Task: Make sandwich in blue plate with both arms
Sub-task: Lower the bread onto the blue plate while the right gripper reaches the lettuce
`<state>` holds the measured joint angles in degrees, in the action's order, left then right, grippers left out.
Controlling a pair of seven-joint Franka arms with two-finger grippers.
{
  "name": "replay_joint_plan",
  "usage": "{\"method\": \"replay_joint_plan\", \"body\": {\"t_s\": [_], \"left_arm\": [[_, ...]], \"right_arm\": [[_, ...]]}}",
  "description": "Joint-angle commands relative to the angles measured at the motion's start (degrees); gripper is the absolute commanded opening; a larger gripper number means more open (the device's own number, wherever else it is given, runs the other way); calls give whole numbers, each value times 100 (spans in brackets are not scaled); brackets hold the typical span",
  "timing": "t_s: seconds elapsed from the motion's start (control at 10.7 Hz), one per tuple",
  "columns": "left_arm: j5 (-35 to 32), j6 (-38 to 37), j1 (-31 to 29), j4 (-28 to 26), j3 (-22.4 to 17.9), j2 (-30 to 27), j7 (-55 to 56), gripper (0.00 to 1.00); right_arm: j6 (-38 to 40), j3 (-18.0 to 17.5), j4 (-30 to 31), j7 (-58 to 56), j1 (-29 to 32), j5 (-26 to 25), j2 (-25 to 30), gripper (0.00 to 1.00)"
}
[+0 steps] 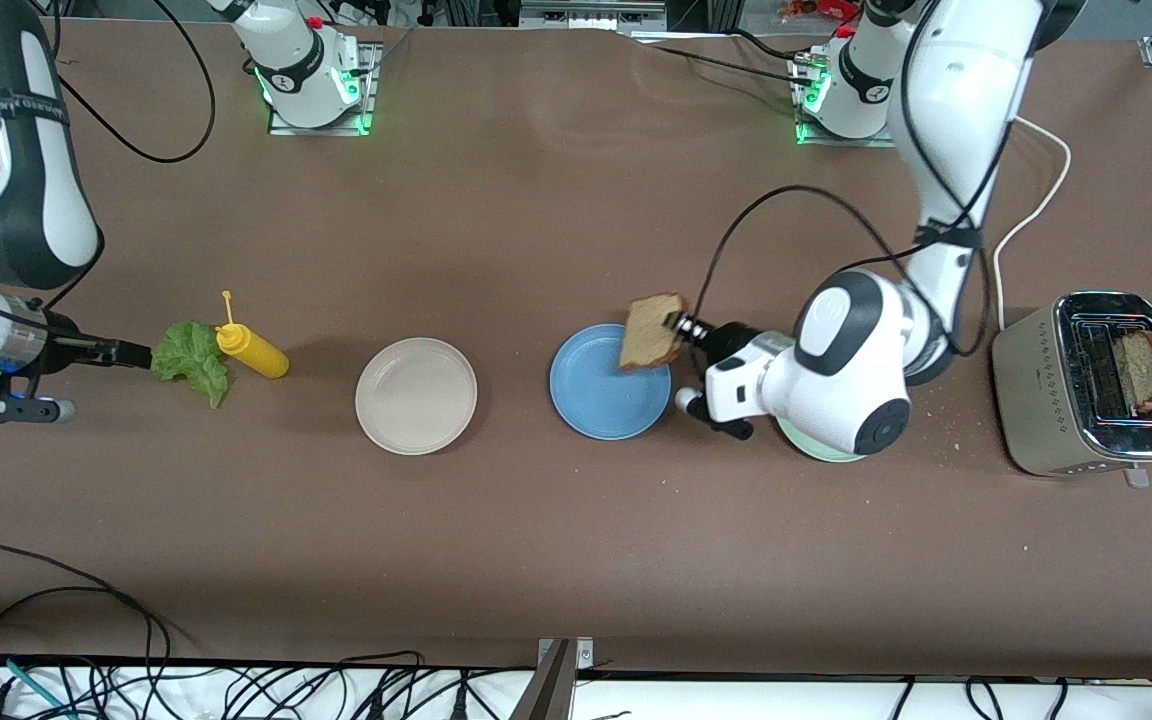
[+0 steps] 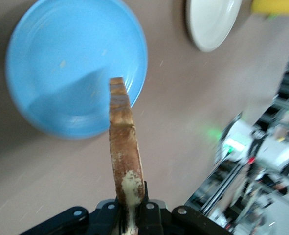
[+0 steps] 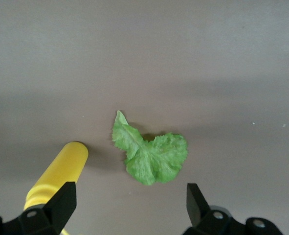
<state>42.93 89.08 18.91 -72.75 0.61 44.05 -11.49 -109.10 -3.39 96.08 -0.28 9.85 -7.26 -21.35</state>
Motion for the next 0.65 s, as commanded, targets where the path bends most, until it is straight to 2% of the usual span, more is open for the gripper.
{"method": "replay_joint_plan", "body": {"t_s": [0.0,0.19,0.28,0.37,0.47,0.56], "left_arm": [[1145,1090,385,121,-96,586,-99,0],[1182,1331,369,121,-96,824,-571,1],[1191,1331,360,112,-105,825,-652,13],[1200,1331,342,112,-105,825,-662,76],[1156,1331,307,112,-105,807,-679,100],[1086,1305,228,112,-114,790,-680,100]], "right_arm": [[-348,57,121,-69,52,-56,-403,100],[-427,101,121,-69,52,-47,-685,98],[-523,110,121,-69,52,-47,-782,98],[-551,154,130,-69,52,-47,-852,98],[-542,154,139,-69,52,-56,-922,98],[-551,154,261,-69,52,-56,-932,99]]}}
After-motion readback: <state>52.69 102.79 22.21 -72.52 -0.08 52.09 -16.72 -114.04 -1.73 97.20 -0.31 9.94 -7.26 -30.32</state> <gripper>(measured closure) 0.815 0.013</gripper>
